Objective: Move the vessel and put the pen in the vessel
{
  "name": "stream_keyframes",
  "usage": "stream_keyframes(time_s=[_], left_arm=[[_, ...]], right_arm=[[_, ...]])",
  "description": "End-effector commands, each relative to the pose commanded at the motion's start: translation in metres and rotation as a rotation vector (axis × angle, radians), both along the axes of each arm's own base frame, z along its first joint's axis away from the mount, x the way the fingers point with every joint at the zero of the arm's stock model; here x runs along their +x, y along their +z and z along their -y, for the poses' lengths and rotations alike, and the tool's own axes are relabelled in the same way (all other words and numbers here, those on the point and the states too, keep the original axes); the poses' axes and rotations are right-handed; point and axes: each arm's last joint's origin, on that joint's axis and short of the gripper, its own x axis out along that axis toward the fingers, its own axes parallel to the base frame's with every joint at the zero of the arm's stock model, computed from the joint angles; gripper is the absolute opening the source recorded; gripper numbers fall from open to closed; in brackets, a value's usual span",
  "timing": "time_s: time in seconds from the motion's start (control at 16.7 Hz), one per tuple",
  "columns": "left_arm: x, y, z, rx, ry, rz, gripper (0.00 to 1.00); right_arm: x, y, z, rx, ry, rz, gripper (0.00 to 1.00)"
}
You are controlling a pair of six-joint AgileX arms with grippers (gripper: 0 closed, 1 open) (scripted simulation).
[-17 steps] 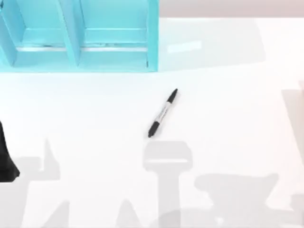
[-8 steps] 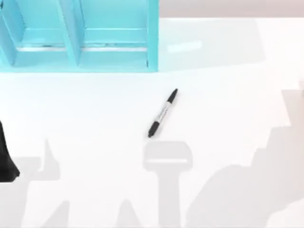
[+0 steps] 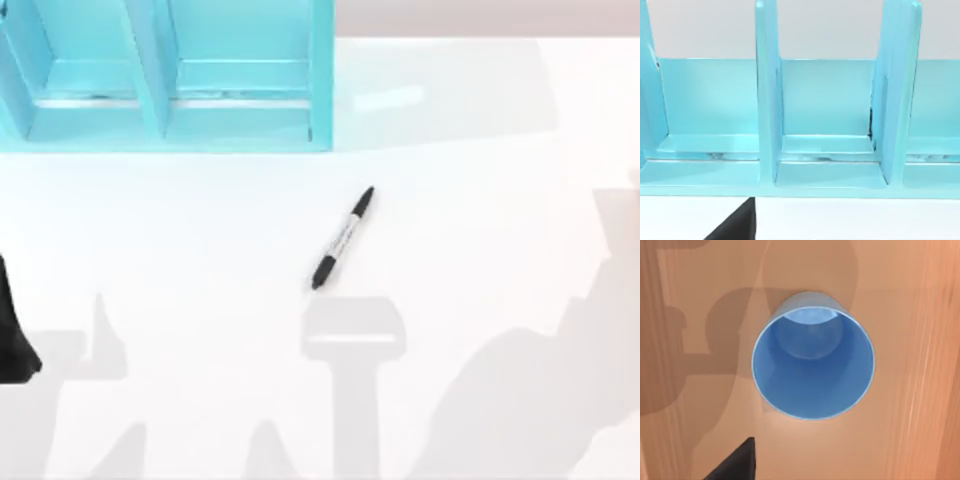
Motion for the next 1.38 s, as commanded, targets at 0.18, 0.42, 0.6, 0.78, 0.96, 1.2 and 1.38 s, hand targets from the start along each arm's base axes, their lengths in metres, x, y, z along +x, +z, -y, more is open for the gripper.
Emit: stream_keyframes(time_s=[0.18, 0.42, 0.6, 0.78, 0.96, 1.2, 1.38], left_arm=[[0.000, 0.000, 0.000, 0.000, 0.000, 0.000, 1.00], [0.000, 0.000, 0.000, 0.000, 0.000, 0.000, 1.00], [0.000, 0.000, 0.000, 0.000, 0.000, 0.000, 1.00], [0.000, 0.000, 0.000, 0.000, 0.000, 0.000, 1.00], [0.000, 0.000, 0.000, 0.000, 0.000, 0.000, 1.00], [0.000, 0.000, 0.000, 0.000, 0.000, 0.000, 1.00], [0.000, 0.000, 0.000, 0.000, 0.000, 0.000, 1.00]], right_arm=[[0.001, -0.011, 0.002, 0.003, -0.004, -0.005, 1.00], [0.003, -0.050, 0.003, 0.002, -0.004, -0.002, 1.00], [0.002, -0.083, 0.002, -0.001, -0.004, 0.002, 1.00], [0.000, -0.100, 0.002, 0.001, -0.004, -0.002, 1.00], [0.000, -0.100, 0.002, 0.001, -0.004, -0.002, 1.00], [0.000, -0.100, 0.002, 0.001, -0.004, -0.002, 0.77], [0.000, -0.100, 0.002, 0.001, -0.004, -0.002, 0.55]])
